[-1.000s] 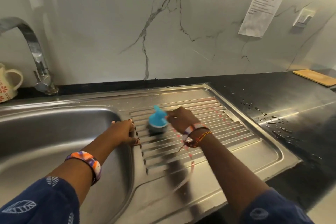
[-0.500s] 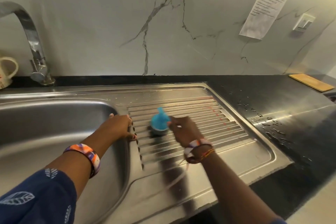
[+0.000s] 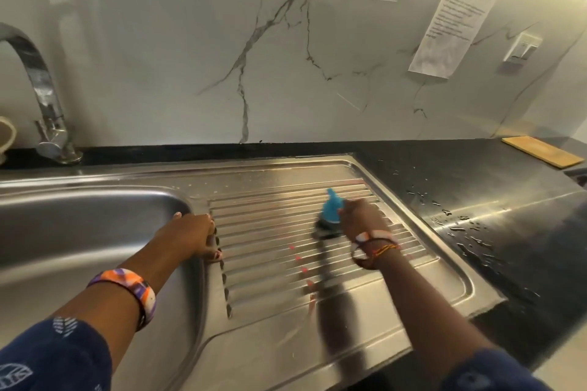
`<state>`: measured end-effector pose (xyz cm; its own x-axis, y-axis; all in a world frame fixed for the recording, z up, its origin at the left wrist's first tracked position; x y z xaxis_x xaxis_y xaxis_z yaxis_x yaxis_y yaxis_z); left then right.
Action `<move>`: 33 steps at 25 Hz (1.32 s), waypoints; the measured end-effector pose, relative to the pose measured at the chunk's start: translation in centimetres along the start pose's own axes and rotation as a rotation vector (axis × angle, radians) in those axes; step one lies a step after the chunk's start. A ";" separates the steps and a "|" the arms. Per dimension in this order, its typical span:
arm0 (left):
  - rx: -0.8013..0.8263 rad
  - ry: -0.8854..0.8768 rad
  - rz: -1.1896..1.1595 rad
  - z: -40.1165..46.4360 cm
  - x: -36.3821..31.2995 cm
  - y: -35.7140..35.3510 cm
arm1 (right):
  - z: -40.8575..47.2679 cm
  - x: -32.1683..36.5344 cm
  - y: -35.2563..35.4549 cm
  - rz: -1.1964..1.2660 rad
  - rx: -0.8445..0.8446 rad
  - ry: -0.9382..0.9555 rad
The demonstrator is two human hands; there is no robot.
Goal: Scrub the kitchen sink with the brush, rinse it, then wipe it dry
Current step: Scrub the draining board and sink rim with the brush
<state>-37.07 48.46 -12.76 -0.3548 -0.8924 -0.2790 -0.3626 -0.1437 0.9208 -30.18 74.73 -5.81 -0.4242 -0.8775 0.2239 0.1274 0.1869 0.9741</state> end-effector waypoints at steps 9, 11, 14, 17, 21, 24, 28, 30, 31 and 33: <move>0.117 0.097 0.393 1.6 -2.4 0.8 | -0.3 2.1 -0.9 0.014 0.006 0.168; 0.087 0.080 0.395 2.0 -2.8 1.1 | 1.8 -5.4 1.4 -0.087 -0.064 -0.006; 0.056 0.062 0.332 2.2 -2.4 1.5 | 3.3 -11.3 2.8 -0.129 -0.088 -0.147; 0.051 0.020 0.175 2.4 -1.8 1.3 | 5.9 -10.1 2.8 -0.199 -0.075 -0.142; 0.061 0.023 0.157 2.9 -1.4 1.4 | 11.8 -6.5 1.8 -0.097 0.023 -0.075; 0.088 0.018 0.214 3.2 -1.9 1.8 | 13.3 -6.0 1.2 0.101 0.084 -0.054; 0.114 -0.012 0.278 3.7 -2.8 2.0 | 8.9 -9.2 2.0 0.051 0.183 -0.002; 0.109 -0.010 0.275 3.8 -2.8 1.9 | 6.8 -10.6 2.2 -0.033 0.265 0.008; 0.108 -0.010 0.272 3.7 -2.8 1.9 | 6.7 -10.5 2.2 -0.076 0.280 0.015; 0.114 -0.014 0.256 3.6 -2.7 1.8 | 8.4 -8.6 2.6 -0.102 0.225 0.021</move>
<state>-39.89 52.15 -11.31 -0.4591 -0.8872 -0.0453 -0.3540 0.1359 0.9253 -33.76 86.46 -4.93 -0.4059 -0.9052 0.1257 -0.1192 0.1888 0.9747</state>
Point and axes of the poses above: each hand's wrist, its own z-axis towards the middle knuckle, its own y-axis out of the back of the hand, x = y × z, the point moved 10 cm from there along z, towards the middle knuckle, and after that the axes turned 11 degrees about -z, right-handed, at the moved point
